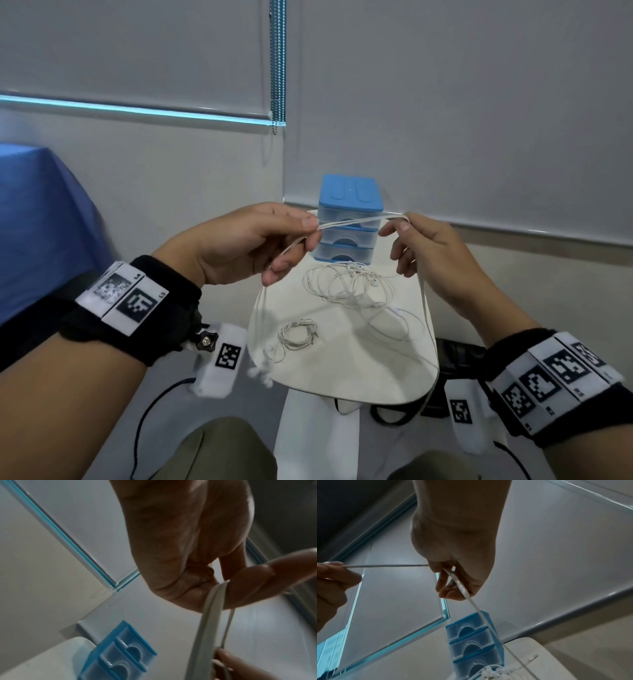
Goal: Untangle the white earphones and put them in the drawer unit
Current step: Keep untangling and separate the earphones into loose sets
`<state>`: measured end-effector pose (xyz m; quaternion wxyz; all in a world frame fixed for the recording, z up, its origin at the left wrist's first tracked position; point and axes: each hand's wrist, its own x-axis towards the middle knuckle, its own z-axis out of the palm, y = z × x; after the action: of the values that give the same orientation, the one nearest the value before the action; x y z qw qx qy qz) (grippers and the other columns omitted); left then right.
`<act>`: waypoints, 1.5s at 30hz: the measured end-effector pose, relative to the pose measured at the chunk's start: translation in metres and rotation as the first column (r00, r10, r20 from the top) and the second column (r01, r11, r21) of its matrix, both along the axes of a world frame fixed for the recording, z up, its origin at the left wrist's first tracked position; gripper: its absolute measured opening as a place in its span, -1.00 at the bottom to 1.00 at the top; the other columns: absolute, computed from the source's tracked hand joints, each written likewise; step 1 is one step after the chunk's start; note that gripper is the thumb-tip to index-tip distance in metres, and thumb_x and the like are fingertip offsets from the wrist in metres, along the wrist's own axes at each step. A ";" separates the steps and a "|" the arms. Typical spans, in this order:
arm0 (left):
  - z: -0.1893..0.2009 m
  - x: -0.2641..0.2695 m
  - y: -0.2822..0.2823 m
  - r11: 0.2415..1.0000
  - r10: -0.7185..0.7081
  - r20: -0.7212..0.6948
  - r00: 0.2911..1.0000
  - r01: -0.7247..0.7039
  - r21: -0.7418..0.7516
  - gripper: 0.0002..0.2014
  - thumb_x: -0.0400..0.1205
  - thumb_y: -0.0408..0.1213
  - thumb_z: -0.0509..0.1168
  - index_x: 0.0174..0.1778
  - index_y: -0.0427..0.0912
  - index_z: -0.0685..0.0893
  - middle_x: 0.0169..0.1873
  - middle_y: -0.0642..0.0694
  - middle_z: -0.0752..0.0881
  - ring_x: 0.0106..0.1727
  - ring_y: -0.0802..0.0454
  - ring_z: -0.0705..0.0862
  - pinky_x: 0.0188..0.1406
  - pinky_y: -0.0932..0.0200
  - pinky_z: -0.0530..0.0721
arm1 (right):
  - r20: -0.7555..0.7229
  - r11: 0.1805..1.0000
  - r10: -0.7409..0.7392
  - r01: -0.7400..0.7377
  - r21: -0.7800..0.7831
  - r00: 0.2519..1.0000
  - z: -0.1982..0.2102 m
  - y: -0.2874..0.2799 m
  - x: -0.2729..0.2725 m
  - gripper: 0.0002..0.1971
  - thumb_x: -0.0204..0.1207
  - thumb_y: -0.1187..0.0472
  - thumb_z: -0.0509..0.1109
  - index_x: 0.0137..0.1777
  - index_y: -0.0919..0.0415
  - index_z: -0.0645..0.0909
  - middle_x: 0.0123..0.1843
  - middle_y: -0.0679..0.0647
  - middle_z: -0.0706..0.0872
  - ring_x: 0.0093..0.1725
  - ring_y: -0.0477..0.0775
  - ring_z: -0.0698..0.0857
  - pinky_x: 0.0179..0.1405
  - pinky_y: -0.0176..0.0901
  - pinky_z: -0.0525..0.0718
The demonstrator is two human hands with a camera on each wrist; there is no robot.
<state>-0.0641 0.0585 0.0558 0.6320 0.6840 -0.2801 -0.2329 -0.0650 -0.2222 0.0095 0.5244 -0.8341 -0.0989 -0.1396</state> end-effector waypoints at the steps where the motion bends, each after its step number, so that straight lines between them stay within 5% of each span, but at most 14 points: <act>1: 0.001 -0.004 -0.003 0.998 -0.015 0.011 1.000 0.016 -0.055 -0.69 0.77 -0.22 0.17 -0.26 -0.23 0.62 -0.64 -0.13 0.48 -0.72 0.04 0.46 -0.67 0.31 0.48 | -0.018 0.998 0.002 -0.001 0.059 1.000 0.003 0.002 -0.002 -0.68 0.85 0.12 0.18 0.07 0.14 0.78 -0.27 0.11 0.67 -0.38 0.05 0.62 -0.33 -0.11 0.57; 4: 0.009 -0.010 -0.016 0.949 0.106 0.026 0.994 -0.094 -0.300 -0.67 0.75 -0.17 0.20 -0.30 -0.14 0.69 -0.63 -0.04 0.50 -0.66 0.10 0.46 -0.63 0.33 0.49 | -0.153 0.991 0.066 -0.047 0.122 0.986 0.006 0.011 -0.011 -0.66 0.83 0.14 0.20 0.07 0.25 0.79 -0.30 0.18 0.63 -0.46 0.06 0.57 -0.42 -0.13 0.52; 7: 0.014 -0.007 -0.034 0.870 0.272 0.006 0.962 -0.243 -0.429 -0.70 0.80 -0.15 0.17 -0.09 -0.17 0.75 -0.58 -0.02 0.56 -0.63 0.14 0.48 -0.61 0.36 0.50 | -0.334 0.987 0.154 -0.163 0.000 0.930 -0.003 0.024 -0.021 -0.65 0.82 0.13 0.22 0.04 0.29 0.79 -0.35 0.16 0.61 -0.50 0.07 0.53 -0.50 -0.19 0.48; 12: 0.001 -0.004 -0.052 0.844 0.428 0.009 0.904 -0.396 -0.362 -0.66 0.89 -0.14 0.08 0.37 -0.19 0.70 -0.17 -0.10 0.88 -0.45 0.12 0.71 -0.45 0.35 0.61 | -0.489 0.955 0.261 -0.297 0.005 0.832 -0.017 0.045 -0.045 -0.63 0.81 0.05 0.22 0.03 0.27 0.77 -0.35 0.08 0.50 -0.52 0.01 0.43 -0.55 -0.24 0.26; 19: -0.014 0.007 -0.067 0.739 0.560 -0.101 0.823 -0.551 -0.388 -0.62 0.91 -0.16 0.07 0.61 -0.22 0.45 0.21 -0.12 0.85 0.02 -0.14 0.90 -0.09 0.16 0.85 | -0.547 0.908 0.377 -0.415 0.060 0.747 0.001 0.055 -0.065 -0.59 0.83 0.09 0.19 0.13 0.38 0.77 -0.35 0.08 0.36 -0.56 0.04 0.41 -0.56 -0.23 0.32; 23: -0.027 0.013 -0.067 0.791 0.590 0.100 0.801 -0.550 -0.268 -0.53 0.91 -0.03 0.01 0.75 -0.04 0.34 0.25 0.00 0.82 0.03 0.02 0.89 0.03 0.20 0.80 | -0.529 0.927 0.348 -0.367 0.073 0.774 0.017 0.051 -0.067 -0.70 0.79 0.22 0.24 0.17 0.42 0.74 -0.42 0.06 0.38 -0.59 0.10 0.56 -0.61 -0.22 0.43; 27: -0.041 0.019 -0.065 0.789 0.592 0.412 0.692 -0.601 -0.125 -0.54 0.90 0.01 -0.02 0.77 0.22 0.27 0.33 0.06 0.77 0.00 0.19 0.87 0.09 0.27 0.78 | -0.508 0.954 0.243 -0.299 -0.029 0.826 0.028 0.038 -0.063 -0.79 0.77 0.33 0.25 0.22 0.45 0.64 -0.37 0.16 0.65 -0.39 0.24 0.81 -0.49 -0.16 0.63; 30: -0.050 0.022 -0.064 0.794 0.534 0.571 0.624 -0.602 -0.085 -0.56 0.89 0.01 0.00 0.73 0.37 0.25 0.36 0.04 0.77 0.07 0.20 0.85 0.32 0.04 0.74 | -0.465 0.969 0.185 -0.240 -0.061 0.866 0.033 0.032 -0.063 -0.86 0.76 0.33 0.27 0.22 0.20 0.61 -0.39 0.19 0.72 -0.47 0.19 0.76 -0.52 -0.18 0.56; 32: -0.056 0.022 -0.063 0.820 0.458 0.634 0.623 -0.571 -0.031 -0.54 0.89 -0.02 0.01 0.74 0.34 0.24 0.39 0.07 0.75 0.21 0.21 0.81 0.38 0.14 0.67 | -0.418 0.978 0.171 -0.204 -0.035 0.892 0.036 0.031 -0.061 -0.91 0.74 0.34 0.30 0.16 0.19 0.59 -0.49 0.14 0.65 -0.58 0.13 0.63 -0.58 -0.20 0.46; 34: -0.062 0.019 -0.064 0.845 0.380 0.685 0.622 -0.535 0.017 -0.52 0.90 -0.11 0.05 0.77 0.22 0.27 0.34 0.18 0.77 0.27 0.30 0.74 0.30 0.37 0.59 | -0.367 0.984 0.179 -0.167 0.063 0.913 0.041 0.030 -0.057 -0.95 0.73 0.35 0.32 0.07 0.25 0.61 -0.56 0.09 0.56 -0.63 0.08 0.54 -0.60 -0.22 0.39; 36: -0.066 0.013 -0.065 0.872 0.336 0.700 0.630 -0.489 0.022 -0.55 0.90 -0.23 0.08 0.74 0.09 0.39 0.04 0.37 0.81 0.04 0.35 0.74 0.09 0.39 0.59 | -0.311 0.973 0.196 -0.147 0.175 0.930 0.051 0.028 -0.054 -0.91 0.71 0.35 0.34 0.04 0.33 0.67 -0.56 0.08 0.55 -0.63 0.02 0.49 -0.62 -0.26 0.36; 39: -0.069 0.002 -0.064 0.928 0.284 0.638 0.715 -0.372 0.004 -0.71 0.89 -0.32 0.06 0.35 -0.01 0.66 -0.20 0.07 0.83 -0.18 0.07 0.79 -0.03 0.14 0.70 | -0.239 0.942 0.287 -0.228 0.246 0.928 0.071 0.021 -0.051 -0.85 0.64 0.35 0.40 0.09 0.44 0.72 -0.39 0.14 0.68 -0.56 -0.08 0.48 -0.65 -0.36 0.35; 42: -0.070 -0.011 -0.063 0.962 0.255 0.492 0.832 -0.271 -0.040 -0.65 0.76 -0.26 0.06 0.12 -0.51 0.61 -0.38 -0.10 0.74 -0.42 -0.23 0.63 -0.17 -0.12 0.68 | -0.144 0.955 0.285 -0.268 0.130 0.948 0.085 0.014 -0.047 -0.85 0.64 0.36 0.43 0.10 0.47 0.74 -0.30 0.18 0.75 -0.53 -0.11 0.48 -0.65 -0.38 0.38; 45: -0.066 -0.019 -0.061 0.985 0.172 0.346 0.922 -0.151 -0.087 -0.59 0.70 -0.30 0.03 0.23 -0.47 0.68 -0.53 -0.14 0.55 -0.56 -0.17 0.37 -0.03 -0.20 0.79 | -0.093 0.979 0.187 -0.193 -0.063 0.978 0.090 0.005 -0.035 -0.81 0.70 0.27 0.41 -0.02 0.42 0.77 -0.36 0.17 0.73 -0.55 -0.07 0.48 -0.66 -0.34 0.38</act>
<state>-0.0830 -0.0021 -0.0106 0.6083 0.7166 -0.3381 -0.0454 -0.1005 -0.2176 0.0999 0.5089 -0.8443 -0.1604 -0.0491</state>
